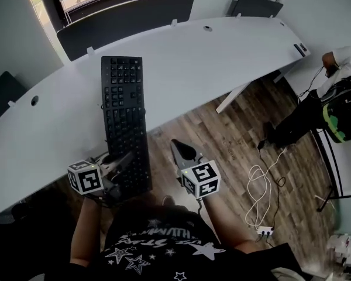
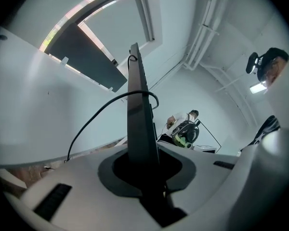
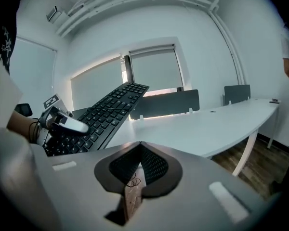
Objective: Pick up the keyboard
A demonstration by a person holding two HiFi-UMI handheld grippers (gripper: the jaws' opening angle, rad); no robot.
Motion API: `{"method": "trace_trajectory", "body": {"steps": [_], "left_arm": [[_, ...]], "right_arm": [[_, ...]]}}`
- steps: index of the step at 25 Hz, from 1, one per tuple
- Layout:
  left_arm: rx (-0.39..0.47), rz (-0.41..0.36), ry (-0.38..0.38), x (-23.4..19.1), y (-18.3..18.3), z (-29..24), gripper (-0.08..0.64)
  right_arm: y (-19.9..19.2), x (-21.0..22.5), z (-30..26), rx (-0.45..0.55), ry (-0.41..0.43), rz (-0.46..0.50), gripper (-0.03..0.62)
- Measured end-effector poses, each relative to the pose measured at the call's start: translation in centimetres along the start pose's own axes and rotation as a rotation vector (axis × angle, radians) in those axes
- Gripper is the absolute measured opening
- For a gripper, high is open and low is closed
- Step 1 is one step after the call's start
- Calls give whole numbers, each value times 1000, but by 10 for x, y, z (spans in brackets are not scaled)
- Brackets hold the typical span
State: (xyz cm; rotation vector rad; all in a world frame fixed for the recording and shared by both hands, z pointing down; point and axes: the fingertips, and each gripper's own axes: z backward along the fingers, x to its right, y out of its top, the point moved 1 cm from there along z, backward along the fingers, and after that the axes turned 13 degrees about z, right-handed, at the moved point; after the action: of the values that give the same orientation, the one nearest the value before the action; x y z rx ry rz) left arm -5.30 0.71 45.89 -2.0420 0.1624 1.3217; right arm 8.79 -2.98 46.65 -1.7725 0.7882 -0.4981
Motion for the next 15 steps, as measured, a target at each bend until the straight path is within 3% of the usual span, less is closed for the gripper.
{"method": "trace_trajectory", "body": {"steps": [8, 15], "left_arm": [[52, 30, 49, 24, -43, 4, 72], [62, -5, 2, 43, -53, -1, 72]], "right_arm": [[-28, 16, 59, 10, -21, 3, 3], [-36, 16, 81, 8, -56, 3, 3]]}}
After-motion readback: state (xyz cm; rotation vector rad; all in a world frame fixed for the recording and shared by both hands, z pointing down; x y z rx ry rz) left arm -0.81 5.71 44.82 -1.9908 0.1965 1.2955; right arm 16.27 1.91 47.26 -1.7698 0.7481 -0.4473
